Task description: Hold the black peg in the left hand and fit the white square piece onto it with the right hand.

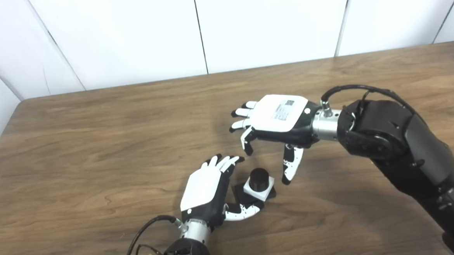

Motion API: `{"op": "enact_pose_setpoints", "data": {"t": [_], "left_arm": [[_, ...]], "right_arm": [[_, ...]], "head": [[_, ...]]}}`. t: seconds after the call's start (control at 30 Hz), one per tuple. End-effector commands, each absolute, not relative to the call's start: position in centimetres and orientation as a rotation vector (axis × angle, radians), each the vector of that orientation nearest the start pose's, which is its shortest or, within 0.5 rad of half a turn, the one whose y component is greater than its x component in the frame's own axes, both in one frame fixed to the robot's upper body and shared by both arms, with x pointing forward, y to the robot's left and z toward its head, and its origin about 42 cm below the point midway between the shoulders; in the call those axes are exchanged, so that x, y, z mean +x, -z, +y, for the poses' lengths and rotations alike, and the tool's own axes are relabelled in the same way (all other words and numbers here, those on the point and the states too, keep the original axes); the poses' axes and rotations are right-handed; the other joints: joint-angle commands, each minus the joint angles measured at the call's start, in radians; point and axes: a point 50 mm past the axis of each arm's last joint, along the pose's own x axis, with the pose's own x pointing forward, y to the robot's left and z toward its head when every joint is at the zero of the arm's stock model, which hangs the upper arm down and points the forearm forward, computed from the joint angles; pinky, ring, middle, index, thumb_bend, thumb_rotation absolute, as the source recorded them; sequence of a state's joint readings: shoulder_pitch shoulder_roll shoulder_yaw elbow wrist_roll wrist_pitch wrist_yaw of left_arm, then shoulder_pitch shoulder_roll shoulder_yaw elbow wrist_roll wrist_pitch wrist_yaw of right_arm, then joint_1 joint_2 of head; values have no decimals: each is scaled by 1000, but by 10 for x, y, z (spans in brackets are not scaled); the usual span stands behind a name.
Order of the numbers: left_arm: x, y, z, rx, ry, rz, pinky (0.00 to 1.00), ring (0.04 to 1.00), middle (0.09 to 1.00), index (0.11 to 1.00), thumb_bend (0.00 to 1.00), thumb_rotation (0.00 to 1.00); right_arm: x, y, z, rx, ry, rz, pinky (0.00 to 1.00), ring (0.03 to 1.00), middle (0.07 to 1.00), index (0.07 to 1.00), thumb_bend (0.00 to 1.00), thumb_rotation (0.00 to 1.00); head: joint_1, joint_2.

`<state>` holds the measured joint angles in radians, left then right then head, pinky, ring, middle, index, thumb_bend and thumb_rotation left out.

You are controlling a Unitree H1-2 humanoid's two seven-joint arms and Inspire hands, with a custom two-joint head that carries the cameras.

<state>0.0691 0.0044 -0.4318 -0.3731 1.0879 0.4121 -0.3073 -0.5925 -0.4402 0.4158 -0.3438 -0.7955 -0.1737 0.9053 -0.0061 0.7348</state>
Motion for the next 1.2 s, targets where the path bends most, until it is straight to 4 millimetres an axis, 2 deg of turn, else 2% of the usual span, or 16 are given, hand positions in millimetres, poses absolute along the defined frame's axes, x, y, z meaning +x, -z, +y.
{"op": "enact_pose_setpoints", "data": {"t": [0.0, 0.17, 0.3, 0.5, 0.63, 0.73, 0.8, 0.93, 0.97, 1.0, 1.03, 1.07, 1.17], "left_arm": [[236, -162, 131, 1042, 234, 56, 1000, 1000, 937, 881, 912, 299], [237, -177, 145, 1060, 256, 112, 1000, 1000, 952, 894, 906, 318], [239, -188, 156, 1081, 250, 141, 1000, 1000, 952, 896, 937, 319], [242, -200, 177, 1059, 212, 153, 1000, 1000, 973, 918, 914, 331], [245, -207, 191, 974, 142, 161, 1000, 1000, 978, 923, 932, 330], [247, -208, 203, 888, 96, 146, 995, 1000, 975, 930, 934, 377], [249, -206, 210, 829, 60, 131, 948, 1000, 968, 930, 923, 401], [253, -199, 221, 725, -23, 80, 875, 976, 943, 890, 815, 417], [254, -196, 223, 695, -56, 71, 867, 949, 932, 874, 753, 424], [254, -193, 225, 656, -88, 65, 867, 945, 930, 872, 743, 426], [255, -190, 227, 627, -112, 56, 879, 938, 938, 888, 664, 444], [255, -188, 229, 609, -126, 49, 882, 937, 940, 892, 643, 449], [255, -179, 241, 530, -178, 17, 907, 954, 968, 939, 496, 546]], "right_arm": [[356, -320, -162, -1672, -873, -599, 988, 1000, 919, 649, 989, 306], [357, -322, -173, -1653, -846, -570, 977, 1000, 916, 654, 1000, 304], [359, -322, -185, -1649, -817, -541, 966, 1000, 911, 654, 1000, 309], [363, -319, -207, -1609, -744, -460, 970, 1000, 911, 706, 1000, 295], [368, -315, -227, -1556, -685, -388, 981, 1000, 913, 740, 1000, 301], [374, -310, -244, -1510, -646, -333, 971, 1000, 917, 774, 1000, 329], [378, -307, -253, -1471, -623, -288, 971, 1000, 923, 792, 988, 356], [385, -297, -271, -1371, -578, -220, 974, 1000, 942, 833, 910, 407], [386, -292, -276, -1327, -560, -210, 950, 1000, 945, 856, 855, 456], [388, -285, -282, -1277, -533, -200, 944, 1000, 945, 861, 844, 465], [388, -278, -288, -1229, -507, -191, 906, 992, 952, 896, 747, 544], [389, -274, -291, -1201, -491, -187, 899, 989, 953, 904, 725, 562], [388, -246, -307, -1037, -398, -134, 902, 986, 986, 965, 603, 739]], "head": [[-2, 0], [0, 2], [1, 1], [-1, -5], [-5, -11], [-8, -19], [-9, -24], [-9, -32], [-9, -34], [-8, -34], [-9, -37], [-10, -38], [-18, -42]]}}
